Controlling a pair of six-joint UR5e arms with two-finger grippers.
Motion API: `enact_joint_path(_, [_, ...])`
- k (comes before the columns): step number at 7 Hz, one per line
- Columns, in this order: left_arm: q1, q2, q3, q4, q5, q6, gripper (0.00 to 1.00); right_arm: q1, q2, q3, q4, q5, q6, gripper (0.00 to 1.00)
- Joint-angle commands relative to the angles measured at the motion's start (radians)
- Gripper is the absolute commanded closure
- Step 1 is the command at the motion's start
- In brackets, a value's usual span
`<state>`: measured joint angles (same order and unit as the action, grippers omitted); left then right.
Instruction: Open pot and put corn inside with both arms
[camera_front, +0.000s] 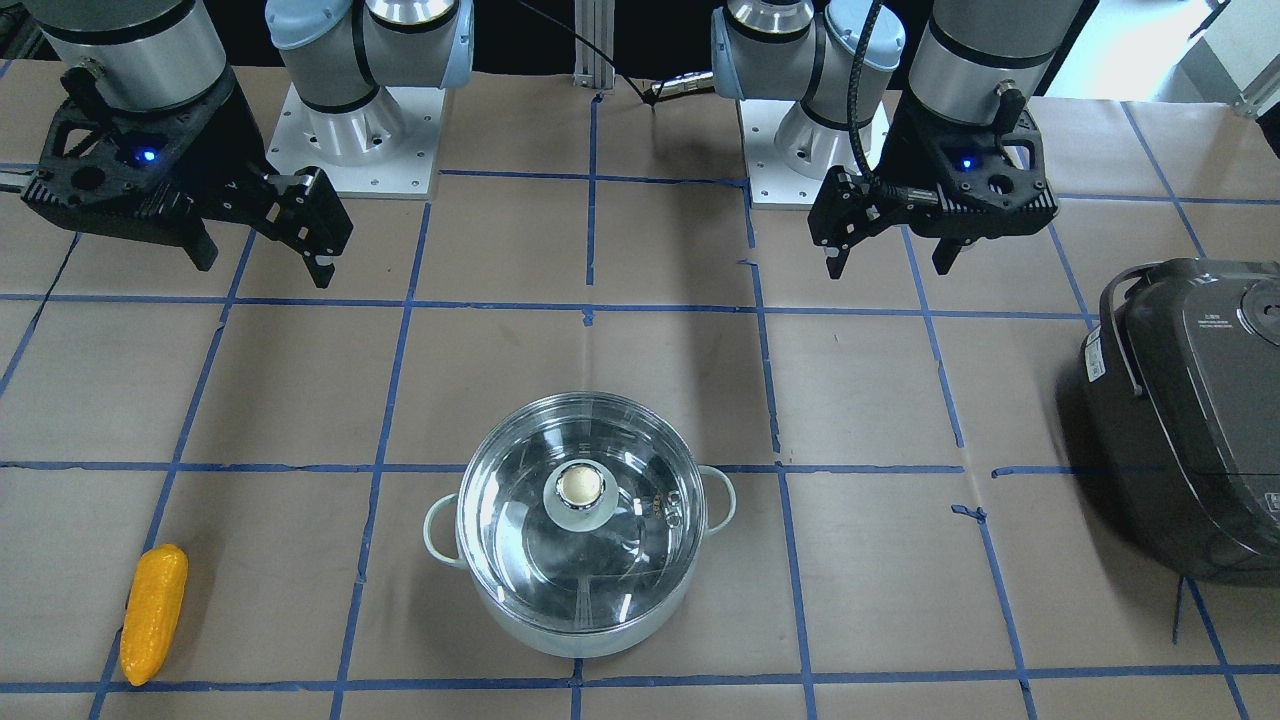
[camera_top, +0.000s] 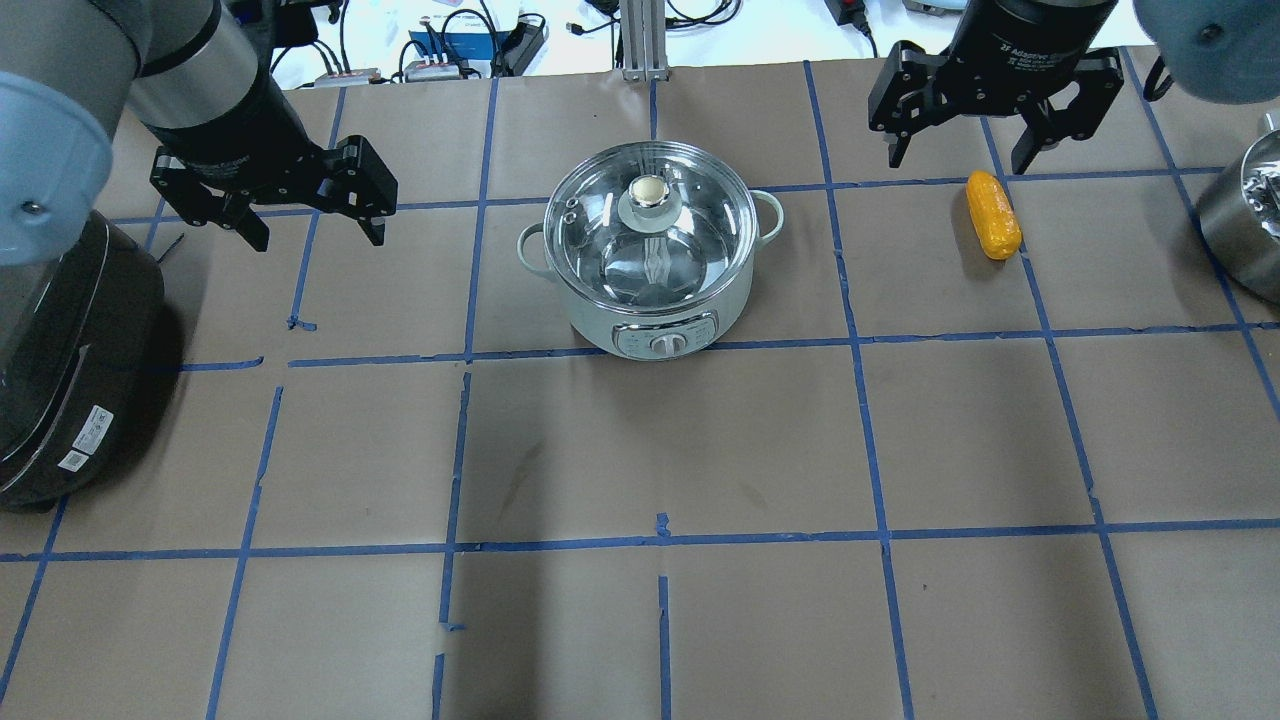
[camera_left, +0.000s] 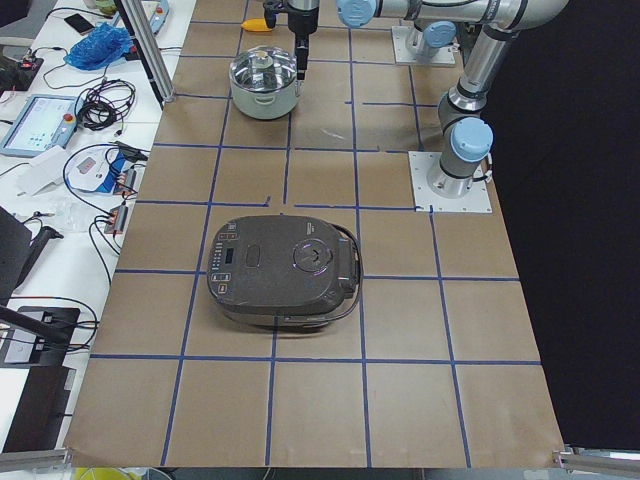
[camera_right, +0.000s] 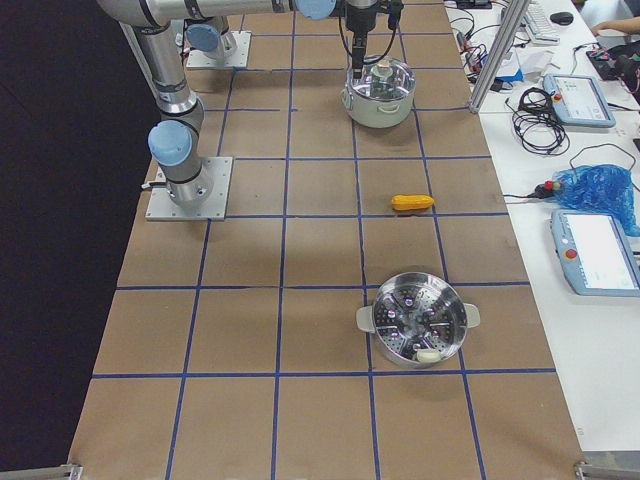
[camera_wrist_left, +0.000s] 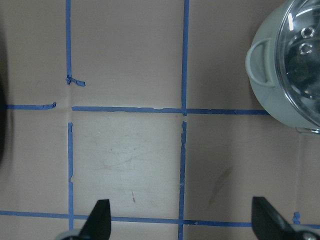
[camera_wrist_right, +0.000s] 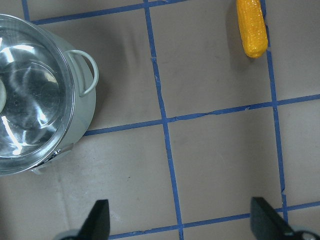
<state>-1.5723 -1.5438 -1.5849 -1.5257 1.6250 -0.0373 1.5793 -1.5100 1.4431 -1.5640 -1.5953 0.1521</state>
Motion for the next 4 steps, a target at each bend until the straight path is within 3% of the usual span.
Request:
enact_joint_path(1, [0.0,0.01,-0.013,-0.002,0.001,0.002,0.0,0.001,0.001,-0.004,-0.001,0.001,0.0,0.0])
enact_joint_path(4, [0.003,-0.001,-0.015,0.01,-0.005,0.004,0.0,0.002,0.002,-0.001,-0.001,0.001,0.0,0.0])
